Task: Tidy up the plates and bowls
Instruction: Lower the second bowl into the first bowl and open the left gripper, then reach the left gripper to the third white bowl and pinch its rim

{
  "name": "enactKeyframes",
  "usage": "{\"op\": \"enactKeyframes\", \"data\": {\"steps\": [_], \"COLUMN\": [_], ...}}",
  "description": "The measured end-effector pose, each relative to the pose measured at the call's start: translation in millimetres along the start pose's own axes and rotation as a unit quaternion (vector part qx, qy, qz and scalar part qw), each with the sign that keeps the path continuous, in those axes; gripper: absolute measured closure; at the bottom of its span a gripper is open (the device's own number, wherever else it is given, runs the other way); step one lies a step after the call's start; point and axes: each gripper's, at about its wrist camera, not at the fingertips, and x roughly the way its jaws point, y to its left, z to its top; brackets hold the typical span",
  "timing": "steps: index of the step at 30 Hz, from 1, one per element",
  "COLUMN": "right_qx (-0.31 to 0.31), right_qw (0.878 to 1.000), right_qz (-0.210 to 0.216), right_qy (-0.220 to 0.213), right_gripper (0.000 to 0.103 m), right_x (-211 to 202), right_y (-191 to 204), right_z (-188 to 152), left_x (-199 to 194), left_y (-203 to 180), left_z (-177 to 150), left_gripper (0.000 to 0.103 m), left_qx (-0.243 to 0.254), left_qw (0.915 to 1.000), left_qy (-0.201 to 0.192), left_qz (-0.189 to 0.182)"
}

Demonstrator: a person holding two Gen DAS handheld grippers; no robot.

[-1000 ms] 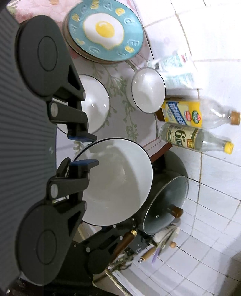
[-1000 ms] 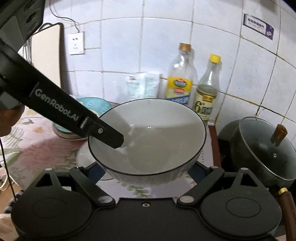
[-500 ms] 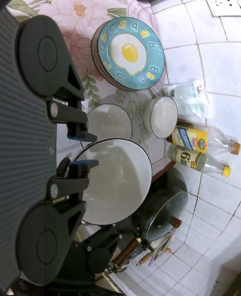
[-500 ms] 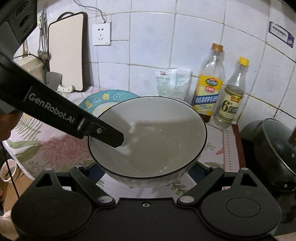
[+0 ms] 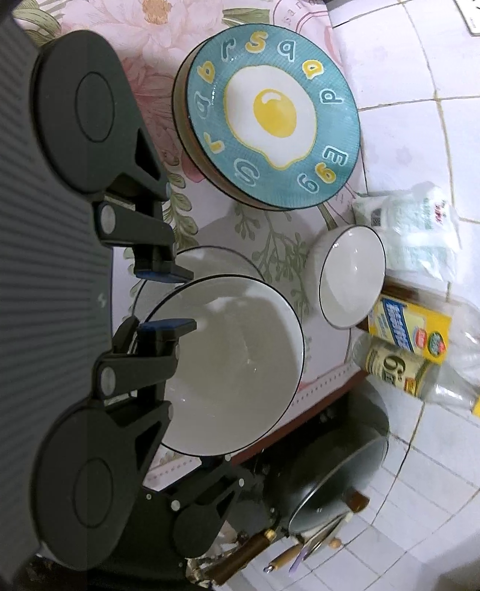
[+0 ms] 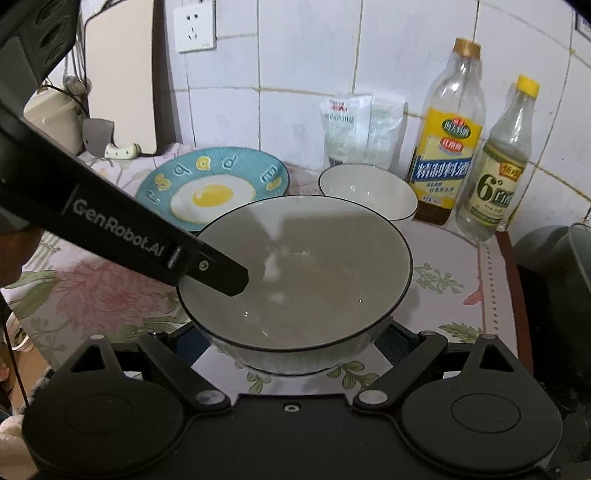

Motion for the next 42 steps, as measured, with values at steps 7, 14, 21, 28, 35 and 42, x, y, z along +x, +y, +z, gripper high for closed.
{"op": "enactKeyframes", "data": {"steps": [7, 14, 21, 28, 35, 42], "right_qx": [0.003, 0.01, 0.001, -0.034, -0.026, -0.009], "right_qw": [1.0, 0.999, 0.998, 0.999, 0.999, 0.999], "right_qz": [0.015, 0.031, 0.047, 0.037, 0.029, 0.019], "right_qy": [0.018, 0.037, 0.05, 0.017, -0.011, -0.032], "right_gripper": [0.006, 0.004, 0.004, 0.004, 0.004, 0.004], "right_x": [18.7, 24.4, 23.6, 1.2, -18.7, -43.1], "right_y": [-2.8, -13.0, -17.5, -10.7, -17.2, -38.4], "right_z": [3.3, 8.6, 7.9, 4.4, 9.3, 30.1], "left_x": [17.5, 27.5, 24.6, 4.5, -30.3, -44.6], "left_y": [7.0, 8.8, 6.8, 0.6, -6.5, -14.8], "left_z": [0.7, 2.1, -0.7, 1.0, 5.5, 15.8], "left_gripper": [0.085, 0.085, 0.085, 0.063, 0.061, 0.059], "left_qx": [0.0, -0.006, 0.0, 0.025, 0.048, 0.061], "left_qw": [0.9999, 0.9997, 0.9998, 0.9989, 0.9976, 0.9962], "left_qy": [0.015, 0.022, 0.013, -0.015, -0.035, -0.044], "left_qz": [0.008, 0.006, 0.013, 0.036, 0.036, 0.044]}}
